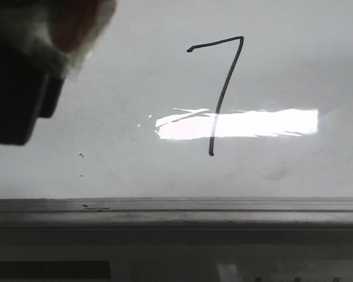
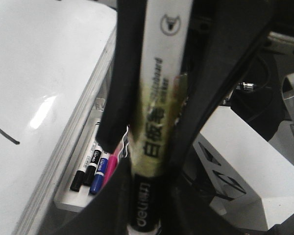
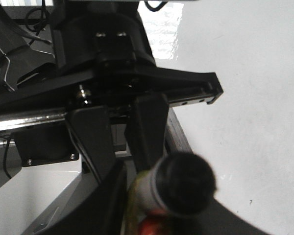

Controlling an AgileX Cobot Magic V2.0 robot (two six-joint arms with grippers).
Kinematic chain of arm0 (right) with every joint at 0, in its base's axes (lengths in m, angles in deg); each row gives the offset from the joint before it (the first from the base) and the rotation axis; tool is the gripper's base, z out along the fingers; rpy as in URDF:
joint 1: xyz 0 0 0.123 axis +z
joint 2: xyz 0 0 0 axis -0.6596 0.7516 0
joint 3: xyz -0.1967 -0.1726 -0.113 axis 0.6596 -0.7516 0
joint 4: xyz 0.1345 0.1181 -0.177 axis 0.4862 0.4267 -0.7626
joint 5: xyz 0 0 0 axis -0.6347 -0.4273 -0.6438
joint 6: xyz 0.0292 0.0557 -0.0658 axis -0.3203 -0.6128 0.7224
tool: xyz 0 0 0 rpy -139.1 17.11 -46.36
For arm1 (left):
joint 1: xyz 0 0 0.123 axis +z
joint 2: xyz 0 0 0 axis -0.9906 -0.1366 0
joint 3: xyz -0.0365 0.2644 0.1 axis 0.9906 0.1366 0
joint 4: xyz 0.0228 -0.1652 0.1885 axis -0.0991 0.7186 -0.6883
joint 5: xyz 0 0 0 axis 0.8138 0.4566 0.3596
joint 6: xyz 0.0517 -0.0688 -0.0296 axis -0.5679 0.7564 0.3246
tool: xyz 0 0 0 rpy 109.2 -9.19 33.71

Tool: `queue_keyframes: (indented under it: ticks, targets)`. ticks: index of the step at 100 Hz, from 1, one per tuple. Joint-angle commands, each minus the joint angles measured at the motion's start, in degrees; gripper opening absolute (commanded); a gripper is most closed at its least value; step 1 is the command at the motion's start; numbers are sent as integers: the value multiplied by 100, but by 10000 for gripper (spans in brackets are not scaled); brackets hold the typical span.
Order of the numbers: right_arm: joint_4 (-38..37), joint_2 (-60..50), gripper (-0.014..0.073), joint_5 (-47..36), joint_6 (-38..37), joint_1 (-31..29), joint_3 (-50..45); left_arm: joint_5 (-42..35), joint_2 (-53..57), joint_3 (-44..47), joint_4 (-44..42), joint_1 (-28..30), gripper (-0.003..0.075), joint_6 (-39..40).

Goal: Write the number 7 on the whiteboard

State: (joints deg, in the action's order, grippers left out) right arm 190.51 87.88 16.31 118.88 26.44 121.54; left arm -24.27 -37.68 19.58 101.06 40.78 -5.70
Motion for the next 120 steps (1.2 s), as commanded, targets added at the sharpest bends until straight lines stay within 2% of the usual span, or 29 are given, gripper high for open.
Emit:
queue_keyframes:
  ticks: [1, 9, 14, 46, 53, 60, 67, 76, 108, 115, 120]
  targets:
    - [68, -67, 360, 65, 133, -9, 174, 86, 13, -182, 488, -29, -20, 182]
    - [68, -120, 516, -3, 133, -9, 184, 96, 13, -182, 488, -29, -20, 182]
    - [68, -163, 556, -40, 133, -9, 194, 96, 13, -182, 488, -29, -20, 182]
    - [68, -862, 543, -547, 133, -9, 244, 96, 13, -182, 629, -29, -20, 182]
    - [68, -1091, 491, -606, 133, -9, 244, 85, 13, -182, 696, -29, -20, 182]
    - [68, -1313, 384, -634, 133, -9, 244, 64, 13, -182, 753, -29, -20, 182]
    - [68, -1518, 208, -657, 133, -9, 244, -40, 13, -182, 849, -29, -20, 182]
    - [68, -1780, -66, -774, 133, -9, 244, -399, 13, -182, 1104, -29, -20, 211]
    - [54, -2425, -62, -1970, 81, -9, 244, -2073, -298, -196, 2489, -123, -21, 223]
    - [54, -2528, -64, -2226, 81, -9, 244, -2734, -339, -285, 2478, -414, -21, 223]
    - [54, -2588, -64, -2378, 81, -9, 244, -3560, -339, -379, 2489, -724, -21, 223]
